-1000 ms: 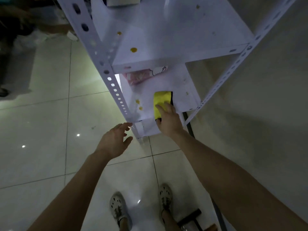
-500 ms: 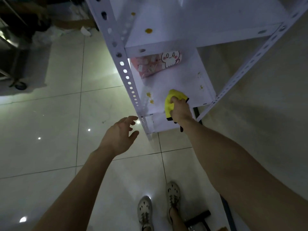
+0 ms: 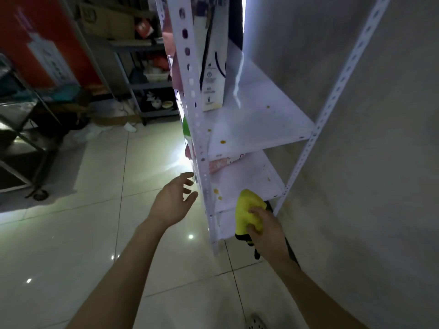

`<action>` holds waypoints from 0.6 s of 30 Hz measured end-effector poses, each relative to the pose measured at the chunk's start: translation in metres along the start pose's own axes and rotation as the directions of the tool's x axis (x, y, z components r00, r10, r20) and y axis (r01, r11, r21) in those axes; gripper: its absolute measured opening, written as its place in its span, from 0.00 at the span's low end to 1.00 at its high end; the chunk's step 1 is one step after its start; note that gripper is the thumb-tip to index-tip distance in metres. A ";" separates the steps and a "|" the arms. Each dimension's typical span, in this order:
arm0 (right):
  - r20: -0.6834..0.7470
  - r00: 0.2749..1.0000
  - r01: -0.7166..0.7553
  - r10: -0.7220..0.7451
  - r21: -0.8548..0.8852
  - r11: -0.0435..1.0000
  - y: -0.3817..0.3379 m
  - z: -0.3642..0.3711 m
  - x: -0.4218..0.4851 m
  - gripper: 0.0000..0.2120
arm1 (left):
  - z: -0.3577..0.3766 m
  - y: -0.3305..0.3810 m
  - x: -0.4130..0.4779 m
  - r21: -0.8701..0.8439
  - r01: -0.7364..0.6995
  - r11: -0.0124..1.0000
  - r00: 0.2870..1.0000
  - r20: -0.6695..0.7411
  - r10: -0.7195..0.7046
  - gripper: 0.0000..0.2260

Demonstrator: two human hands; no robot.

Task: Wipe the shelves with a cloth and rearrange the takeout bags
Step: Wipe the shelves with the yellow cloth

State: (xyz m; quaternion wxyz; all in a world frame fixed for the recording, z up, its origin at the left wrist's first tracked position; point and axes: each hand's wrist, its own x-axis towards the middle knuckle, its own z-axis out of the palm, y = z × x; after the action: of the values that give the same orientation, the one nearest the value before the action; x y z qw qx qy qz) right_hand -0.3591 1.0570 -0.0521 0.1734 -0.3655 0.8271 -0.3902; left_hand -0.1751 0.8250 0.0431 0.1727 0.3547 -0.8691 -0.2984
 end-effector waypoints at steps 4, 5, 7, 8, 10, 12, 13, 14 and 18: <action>-0.124 0.983 0.130 -0.132 -0.018 0.991 -0.059 -0.049 0.021 0.19 | -0.029 0.028 0.019 -0.010 -0.055 0.998 0.994 -0.097 0.053 0.23; -0.155 0.973 0.171 -0.172 -0.018 0.985 -0.075 -0.062 0.030 0.19 | -0.034 0.035 0.024 -0.021 -0.064 0.998 0.988 -0.140 0.061 0.23; -0.194 0.943 0.267 -0.272 -0.049 0.962 -0.105 -0.088 0.052 0.20 | -0.044 0.050 0.036 -0.048 -0.087 0.995 0.967 -0.242 0.073 0.22; -0.201 0.923 0.317 -0.329 -0.092 0.944 -0.118 -0.099 0.065 0.20 | -0.048 0.058 0.042 -0.063 -0.098 0.993 0.954 -0.290 0.076 0.22; -0.194 0.880 0.401 -0.433 -0.184 0.897 -0.138 -0.117 0.099 0.20 | -0.058 0.072 0.055 -0.090 -0.126 0.988 0.930 -0.359 0.086 0.22; -0.139 0.862 0.446 -0.487 -0.248 0.860 -0.149 -0.129 0.137 0.22 | -0.068 0.085 0.069 -0.109 -0.175 0.978 0.912 -0.393 0.120 0.22; -0.068 0.871 0.451 -0.486 -0.277 0.848 -0.150 -0.130 0.156 0.22 | -0.072 0.091 0.076 -0.112 -0.203 0.973 0.902 -0.409 0.141 0.22; 0.033 0.885 0.451 -0.465 -0.314 0.835 -0.148 -0.129 0.173 0.22 | -0.075 0.096 0.082 -0.114 -0.223 0.968 0.890 -0.429 0.155 0.22; 0.289 0.910 0.397 -0.296 -0.408 0.822 -0.126 -0.117 0.214 0.19 | -0.079 0.115 0.102 -0.124 -0.222 0.967 0.823 -0.555 0.118 0.28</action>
State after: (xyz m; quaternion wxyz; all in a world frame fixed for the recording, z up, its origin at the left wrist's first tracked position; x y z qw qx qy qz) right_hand -0.5107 0.9049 0.1193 0.0954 -0.5803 0.7912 -0.1677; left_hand -0.2642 0.7856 0.1862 0.4696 0.3280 -0.7814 -0.2474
